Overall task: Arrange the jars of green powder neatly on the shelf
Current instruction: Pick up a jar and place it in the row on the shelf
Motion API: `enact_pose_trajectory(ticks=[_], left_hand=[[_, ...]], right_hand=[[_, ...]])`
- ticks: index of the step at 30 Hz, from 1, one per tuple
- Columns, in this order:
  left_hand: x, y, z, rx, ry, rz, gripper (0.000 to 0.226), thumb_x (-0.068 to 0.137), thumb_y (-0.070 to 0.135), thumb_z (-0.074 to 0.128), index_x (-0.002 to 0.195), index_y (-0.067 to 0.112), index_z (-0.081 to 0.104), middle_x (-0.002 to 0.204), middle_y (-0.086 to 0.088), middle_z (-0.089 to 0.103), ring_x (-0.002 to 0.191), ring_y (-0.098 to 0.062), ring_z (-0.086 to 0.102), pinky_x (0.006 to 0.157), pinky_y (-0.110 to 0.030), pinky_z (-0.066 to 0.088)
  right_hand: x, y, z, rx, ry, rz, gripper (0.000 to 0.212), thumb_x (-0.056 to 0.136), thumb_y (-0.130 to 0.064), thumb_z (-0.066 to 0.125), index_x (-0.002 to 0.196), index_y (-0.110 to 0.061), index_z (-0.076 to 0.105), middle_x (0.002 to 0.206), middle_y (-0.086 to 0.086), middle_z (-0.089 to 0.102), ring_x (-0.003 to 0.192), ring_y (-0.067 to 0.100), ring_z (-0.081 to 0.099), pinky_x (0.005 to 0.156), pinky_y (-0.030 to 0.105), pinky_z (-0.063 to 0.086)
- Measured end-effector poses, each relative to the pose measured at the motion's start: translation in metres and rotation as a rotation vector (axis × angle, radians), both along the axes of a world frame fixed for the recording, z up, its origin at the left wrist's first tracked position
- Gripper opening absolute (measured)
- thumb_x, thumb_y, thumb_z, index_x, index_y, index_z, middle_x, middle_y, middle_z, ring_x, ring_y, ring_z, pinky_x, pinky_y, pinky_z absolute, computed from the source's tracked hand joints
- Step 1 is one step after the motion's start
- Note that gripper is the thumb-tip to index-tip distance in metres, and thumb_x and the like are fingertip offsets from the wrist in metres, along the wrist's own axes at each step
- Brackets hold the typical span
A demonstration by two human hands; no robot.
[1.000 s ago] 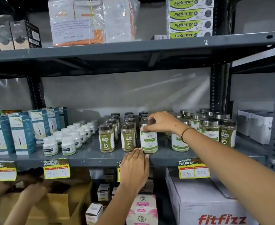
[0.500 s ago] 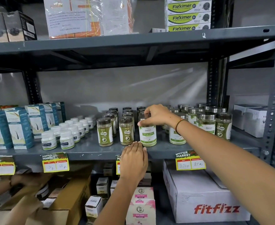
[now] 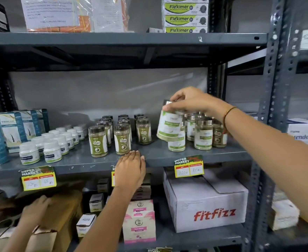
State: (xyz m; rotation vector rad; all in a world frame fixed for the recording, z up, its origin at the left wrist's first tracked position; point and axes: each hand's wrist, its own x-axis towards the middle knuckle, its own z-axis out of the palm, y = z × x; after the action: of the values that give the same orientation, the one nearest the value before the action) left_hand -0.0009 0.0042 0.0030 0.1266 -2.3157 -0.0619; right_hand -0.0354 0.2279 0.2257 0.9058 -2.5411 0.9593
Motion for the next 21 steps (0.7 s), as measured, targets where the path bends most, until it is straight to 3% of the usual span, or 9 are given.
enact_pose_trajectory(ticks=[6, 9, 13, 21], left_hand=[[-0.001, 0.000, -0.001, -0.003, 0.011, 0.006, 0.046, 0.093, 0.032, 0.036, 0.106, 0.004, 0.070, 0.107, -0.013, 0.071, 0.103, -0.026, 0.064, 0.093, -0.038, 0.047], [-0.001, 0.000, -0.002, 0.008, 0.034, 0.002, 0.046, 0.092, 0.032, 0.037, 0.104, 0.003, 0.071, 0.105, -0.013, 0.071, 0.101, -0.027, 0.065, 0.091, -0.039, 0.047], [0.000, 0.001, -0.002, 0.011, 0.039, 0.002, 0.044, 0.091, 0.030, 0.040, 0.103, 0.002, 0.071, 0.104, -0.014, 0.071, 0.100, -0.027, 0.066, 0.090, -0.039, 0.048], [-0.003, -0.002, -0.004, 0.006, 0.032, 0.002, 0.047, 0.092, 0.033, 0.036, 0.106, 0.004, 0.070, 0.107, -0.013, 0.071, 0.102, -0.026, 0.065, 0.093, -0.039, 0.047]], right_hand=[[-0.020, 0.072, 0.018, 0.080, -0.094, -0.141, 0.058, 0.057, -0.061, 0.084, 0.092, -0.016, 0.079, 0.097, 0.008, 0.077, 0.097, 0.024, 0.072, 0.077, 0.035, 0.060], [-0.031, 0.102, 0.019, 0.140, -0.135, -0.253, 0.062, 0.060, -0.056, 0.085, 0.096, -0.007, 0.076, 0.090, 0.009, 0.076, 0.079, 0.017, 0.066, 0.067, 0.028, 0.057], [-0.042, 0.130, 0.015, 0.274, -0.179, -0.418, 0.058, 0.060, -0.058, 0.084, 0.079, -0.006, 0.068, 0.053, 0.000, 0.056, 0.048, 0.014, 0.051, 0.052, 0.024, 0.049], [-0.067, 0.142, -0.005, 0.407, -0.155, -0.613, 0.058, 0.059, -0.056, 0.086, 0.083, -0.009, 0.062, 0.086, 0.009, 0.069, 0.070, 0.021, 0.068, 0.059, 0.030, 0.062]])
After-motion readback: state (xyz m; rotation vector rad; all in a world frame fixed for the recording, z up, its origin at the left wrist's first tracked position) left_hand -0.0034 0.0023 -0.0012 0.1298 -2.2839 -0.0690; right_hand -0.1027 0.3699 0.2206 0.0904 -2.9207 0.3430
